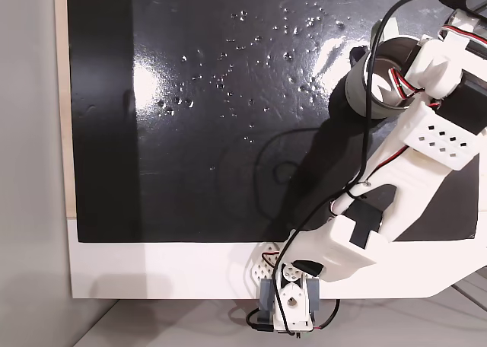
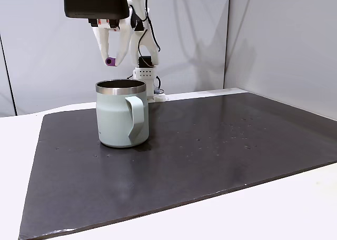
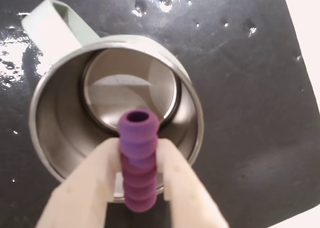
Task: Grasp a pengrip and put it in the cup.
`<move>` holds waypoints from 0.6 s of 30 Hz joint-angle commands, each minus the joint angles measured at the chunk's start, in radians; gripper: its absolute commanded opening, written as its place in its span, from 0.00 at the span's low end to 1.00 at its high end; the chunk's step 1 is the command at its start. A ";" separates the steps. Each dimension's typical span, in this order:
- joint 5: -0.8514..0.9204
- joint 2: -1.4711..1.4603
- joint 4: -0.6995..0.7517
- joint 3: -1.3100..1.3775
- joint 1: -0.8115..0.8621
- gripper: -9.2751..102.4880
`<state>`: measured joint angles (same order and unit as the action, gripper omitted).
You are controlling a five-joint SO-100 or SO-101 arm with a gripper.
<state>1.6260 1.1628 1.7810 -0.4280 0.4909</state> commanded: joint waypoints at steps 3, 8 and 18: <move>0.003 0.012 -0.003 -0.014 0.005 0.10; 0.002 0.009 -0.003 -0.017 0.006 0.45; 0.003 0.012 -0.003 -0.017 0.003 0.45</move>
<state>1.6260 1.1628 1.7810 -0.4495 0.4909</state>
